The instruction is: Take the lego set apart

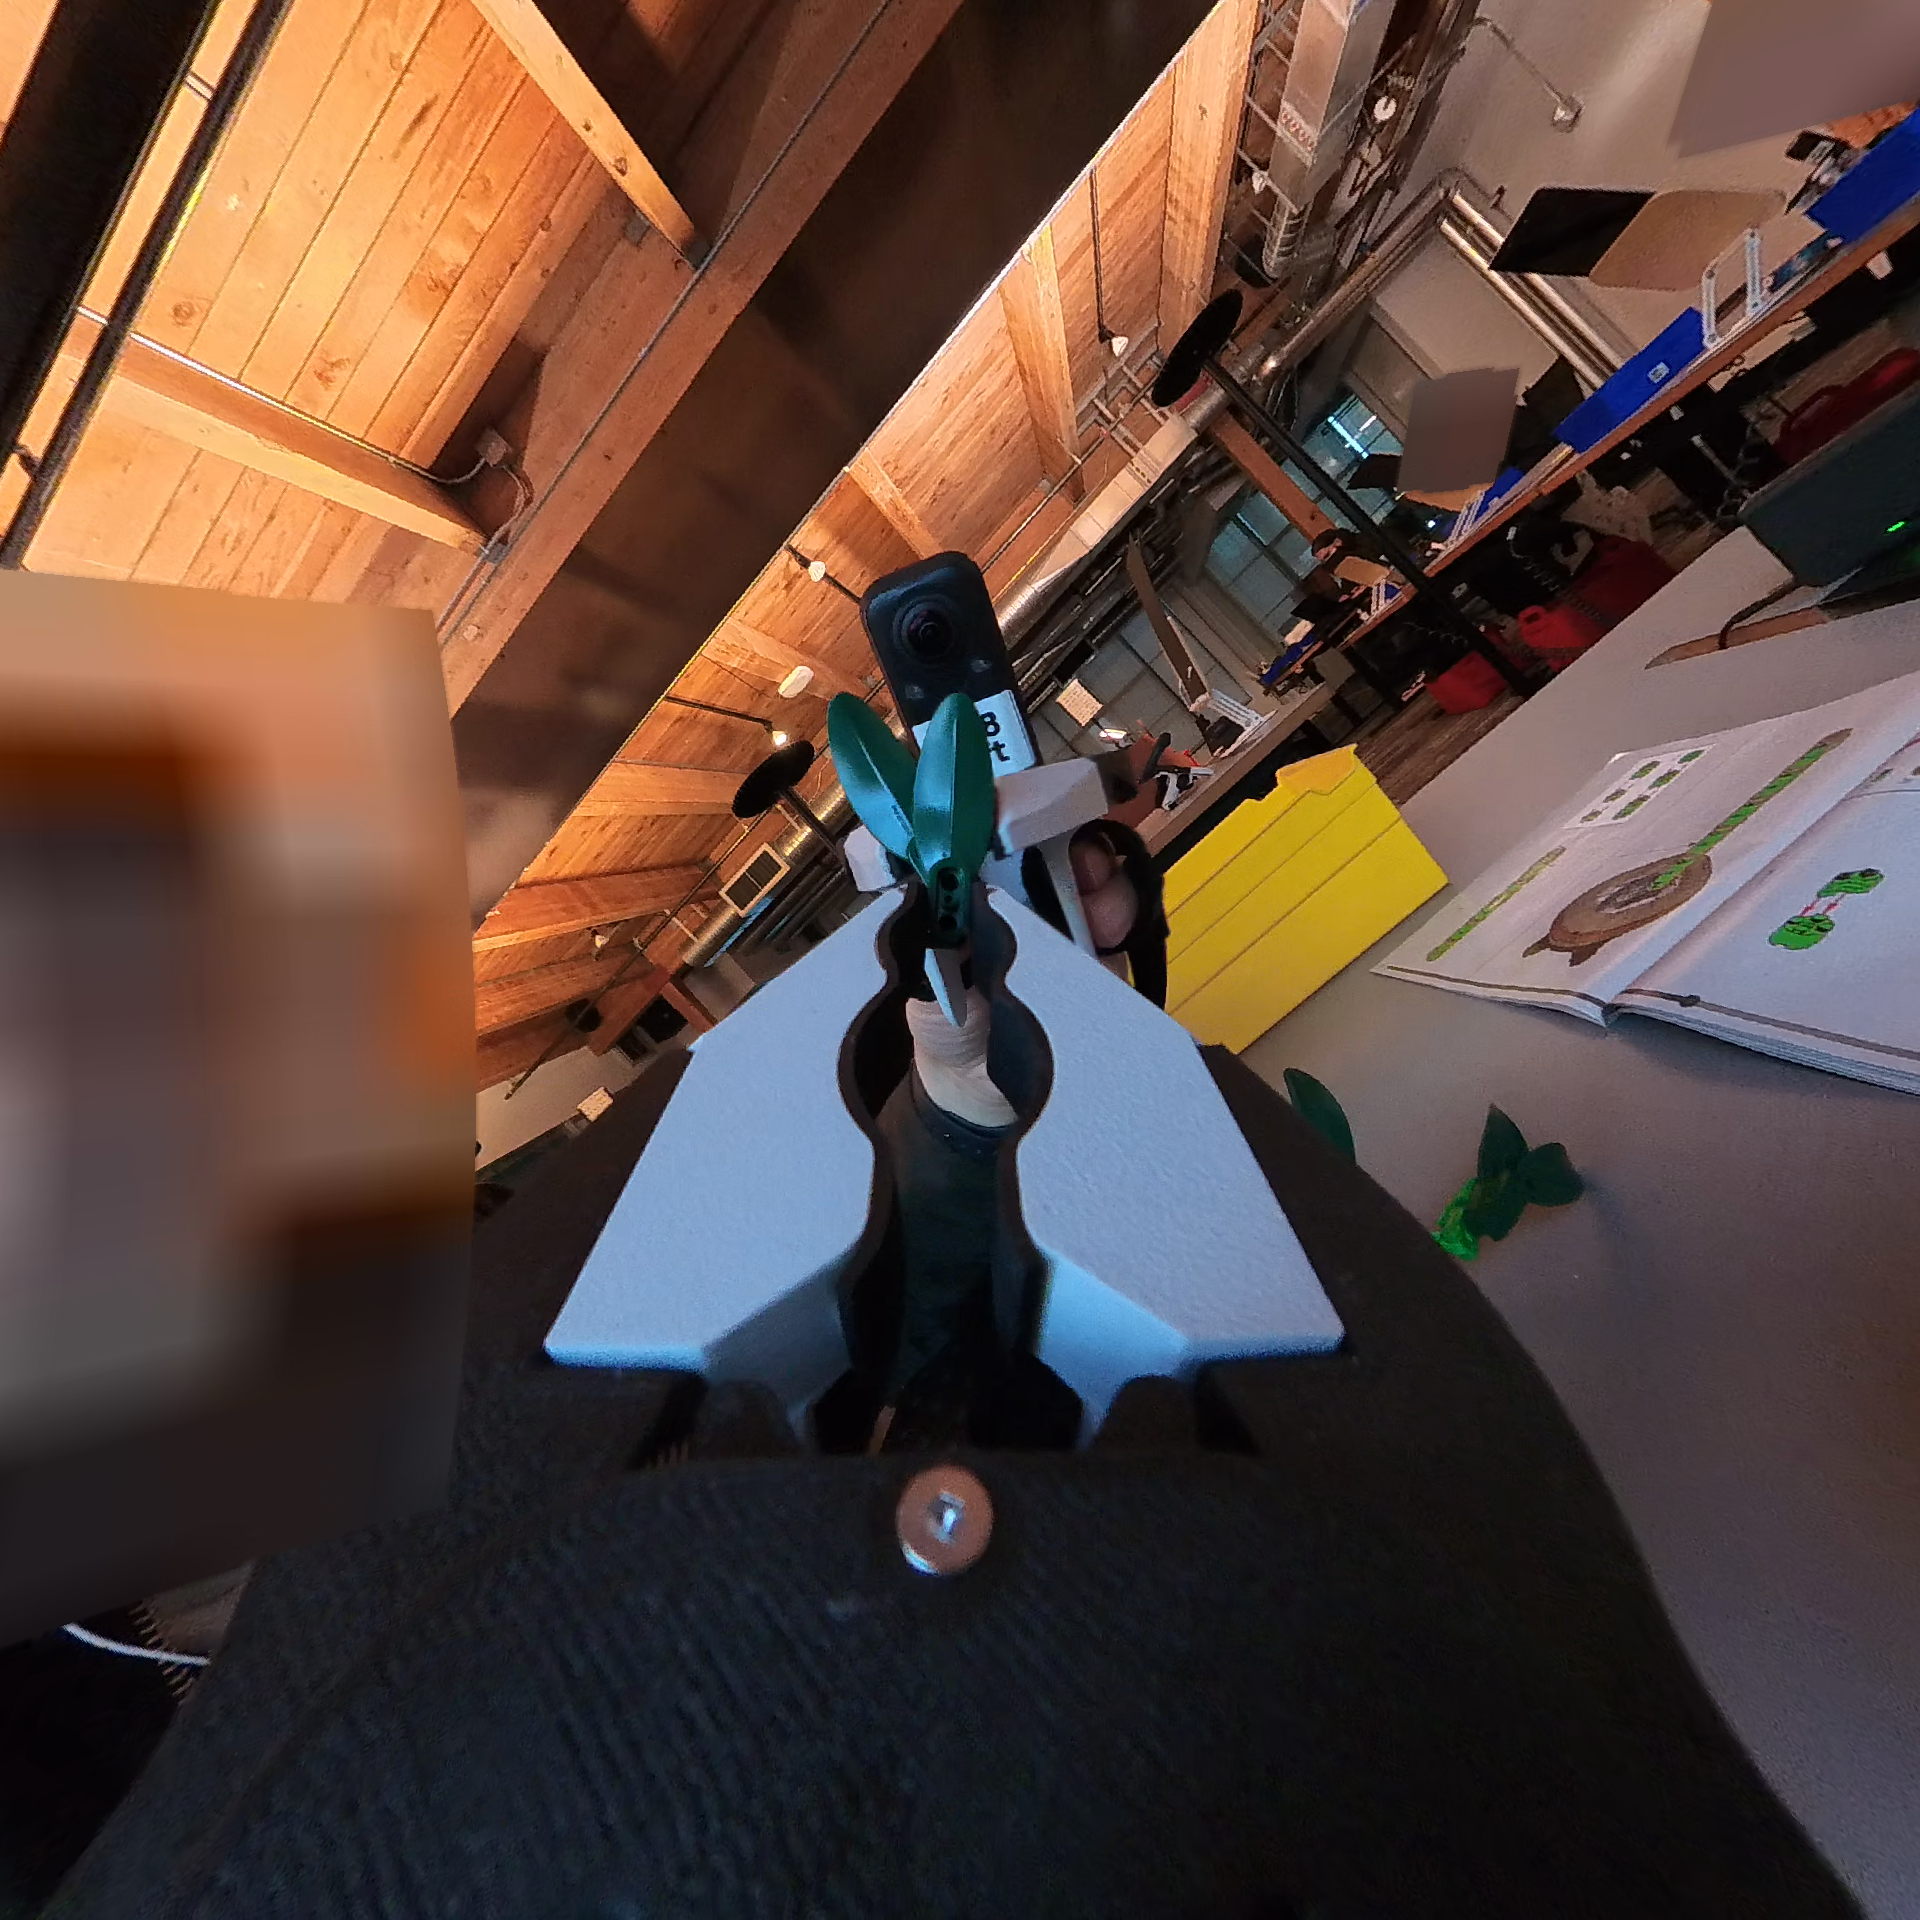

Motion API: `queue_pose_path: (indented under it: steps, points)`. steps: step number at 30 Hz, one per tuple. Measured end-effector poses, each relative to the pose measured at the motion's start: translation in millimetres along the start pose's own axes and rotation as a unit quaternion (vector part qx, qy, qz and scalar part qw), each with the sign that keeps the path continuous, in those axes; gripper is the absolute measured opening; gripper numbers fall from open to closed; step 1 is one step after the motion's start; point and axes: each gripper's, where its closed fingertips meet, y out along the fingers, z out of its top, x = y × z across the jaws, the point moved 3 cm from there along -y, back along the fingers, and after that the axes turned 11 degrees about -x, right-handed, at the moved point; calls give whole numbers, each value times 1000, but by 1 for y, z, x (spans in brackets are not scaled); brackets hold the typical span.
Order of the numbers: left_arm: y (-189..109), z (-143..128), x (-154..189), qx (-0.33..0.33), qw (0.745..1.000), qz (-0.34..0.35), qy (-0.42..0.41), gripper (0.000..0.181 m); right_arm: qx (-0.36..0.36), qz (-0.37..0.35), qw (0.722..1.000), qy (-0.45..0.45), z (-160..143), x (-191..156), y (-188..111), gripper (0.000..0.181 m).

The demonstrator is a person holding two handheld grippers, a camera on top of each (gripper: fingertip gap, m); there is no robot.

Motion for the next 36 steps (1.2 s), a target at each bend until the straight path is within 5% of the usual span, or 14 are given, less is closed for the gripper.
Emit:
queue_pose_path:
  steps: [14, 18, 20, 23, 30, 36]
  points:
    - [0, -4, 0, -5, 998, -42, -35, 6, -25, 3, 1000, 10, -7, 3, 5, 6]
    - [-3, -4, -4, -9, 999, -36, -31, 18, -18, -6, 1000, -2, -5, 3, 3, 6]
    - [-3, -4, 2, -16, 999, -48, -4, 38, -10, -3, 1000, 4, -3, 3, 2, 6]
    - [3, -10, 0, -49, 995, 21, 81, 44, -4, 13, 999, 29, -4, 5, 2, 6]
    - [8, -13, -2, -78, 918, 232, 312, 38, -4, 49, 996, 72, -8, 5, 8, 6]
    - [12, -17, 8, -83, 845, 293, 439, 24, 13, 61, 992, 106, -4, 7, 4, 6]
